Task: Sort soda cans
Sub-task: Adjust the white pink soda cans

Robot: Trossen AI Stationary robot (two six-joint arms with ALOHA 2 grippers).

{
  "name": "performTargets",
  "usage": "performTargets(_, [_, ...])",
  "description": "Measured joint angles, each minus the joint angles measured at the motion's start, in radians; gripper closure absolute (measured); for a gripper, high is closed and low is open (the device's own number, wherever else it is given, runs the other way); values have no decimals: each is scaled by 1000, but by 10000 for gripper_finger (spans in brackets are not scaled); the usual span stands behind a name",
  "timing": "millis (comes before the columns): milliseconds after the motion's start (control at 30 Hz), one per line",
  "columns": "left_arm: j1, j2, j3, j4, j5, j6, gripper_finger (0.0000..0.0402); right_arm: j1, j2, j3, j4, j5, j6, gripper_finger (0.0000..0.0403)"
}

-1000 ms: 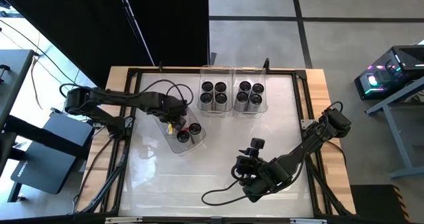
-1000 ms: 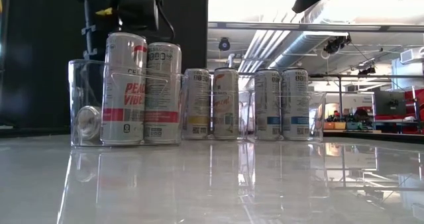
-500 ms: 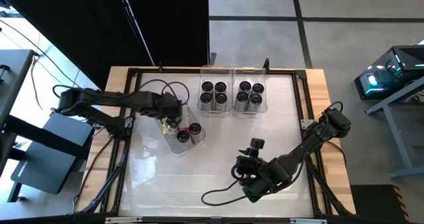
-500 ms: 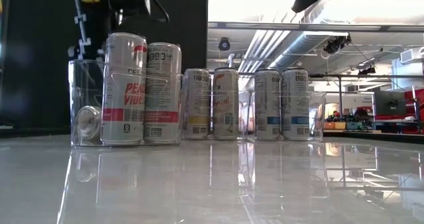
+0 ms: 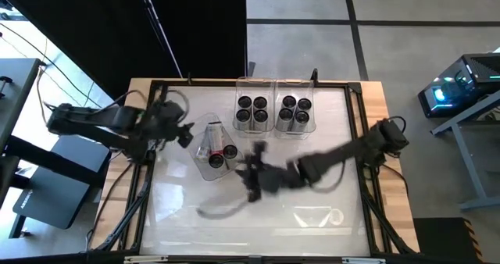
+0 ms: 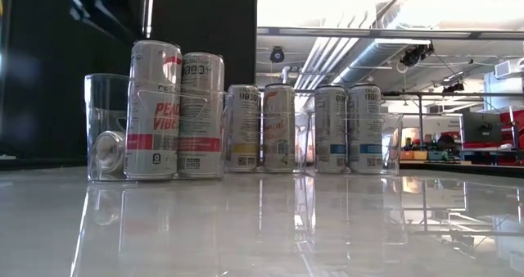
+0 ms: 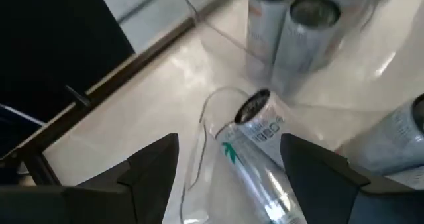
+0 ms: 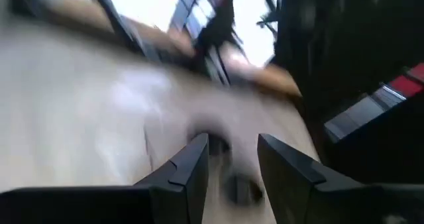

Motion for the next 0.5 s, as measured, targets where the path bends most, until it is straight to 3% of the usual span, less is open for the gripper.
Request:
performTargets(100, [-107, -67, -40, -45, -73, -149, 145, -133, 4, 60, 146, -315, -67, 277])
performTargets(333, [-303, -74, -162, -100, -177, -393, 159, -418, 139, 288, 18, -796, -7, 257])
performTargets(500, [-351, -59, -219, -142, -179, -523, 167, -544, 285, 547, -232, -932, -45, 203])
